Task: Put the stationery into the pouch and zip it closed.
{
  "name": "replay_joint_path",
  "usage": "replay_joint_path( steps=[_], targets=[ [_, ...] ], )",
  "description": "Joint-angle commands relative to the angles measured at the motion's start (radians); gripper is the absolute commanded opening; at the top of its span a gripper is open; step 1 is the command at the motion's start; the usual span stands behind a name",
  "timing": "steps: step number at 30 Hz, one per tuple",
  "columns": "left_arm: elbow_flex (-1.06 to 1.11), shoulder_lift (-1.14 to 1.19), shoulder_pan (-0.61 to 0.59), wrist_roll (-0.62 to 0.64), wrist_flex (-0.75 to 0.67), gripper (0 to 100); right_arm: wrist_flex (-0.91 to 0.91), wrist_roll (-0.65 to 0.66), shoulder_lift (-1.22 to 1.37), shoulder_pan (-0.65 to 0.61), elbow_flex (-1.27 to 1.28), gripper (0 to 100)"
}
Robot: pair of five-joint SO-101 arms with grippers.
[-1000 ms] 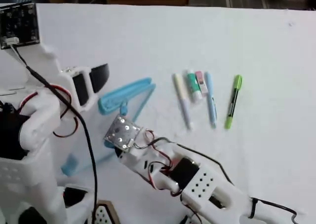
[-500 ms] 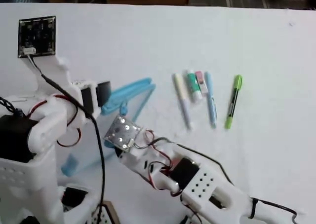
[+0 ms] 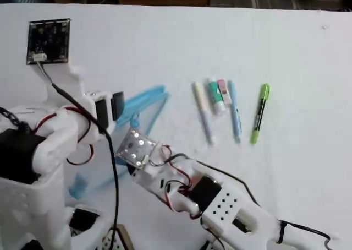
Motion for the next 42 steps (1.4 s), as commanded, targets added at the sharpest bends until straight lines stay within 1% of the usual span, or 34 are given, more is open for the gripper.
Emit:
replay_joint_path(
  steps=[1,5,10,12,16,21,26,30,36,39,42],
  targets=[
    [-0.130,-0.018,-0.007,0.000,0.002,17,-0.021,0.002,-0.010,0.001,-0.005,1.6],
    [-0.153,-0.019,-0.005,-0.005,0.002,17,-0.021,0.002,-0.008,0.001,-0.005,1.6],
    [-0.072,-0.028,-0.005,-0.006,0.003,17,-0.021,0.002,-0.008,0.001,-0.005,1.6],
    [-0.034,-0.064,-0.008,-0.006,0.003,17,-0.019,0.002,-0.005,0.005,-0.005,1.6],
    [0.043,-0.165,-0.005,-0.064,0.003,17,-0.019,0.003,-0.002,0.033,-0.005,1.6],
    [0.075,-0.232,-0.005,-0.066,0.002,17,-0.016,0.003,-0.002,0.042,-0.005,1.6],
    [0.066,-0.232,-0.005,-0.063,-0.002,17,-0.016,0.003,-0.004,0.042,-0.006,1.6],
    [0.005,-0.231,-0.007,-0.023,-0.003,17,-0.015,0.003,-0.001,0.042,-0.006,1.6],
    [-0.014,-0.228,-0.005,-0.020,-0.006,18,-0.015,0.003,0.001,0.038,-0.005,1.6],
    [-0.018,-0.191,-0.004,0.000,-0.018,18,-0.015,0.003,0.001,0.038,-0.005,1.6],
    [-0.087,-0.139,-0.002,0.032,-0.015,18,-0.015,0.003,0.001,0.038,-0.005,1.6]
  ],
)
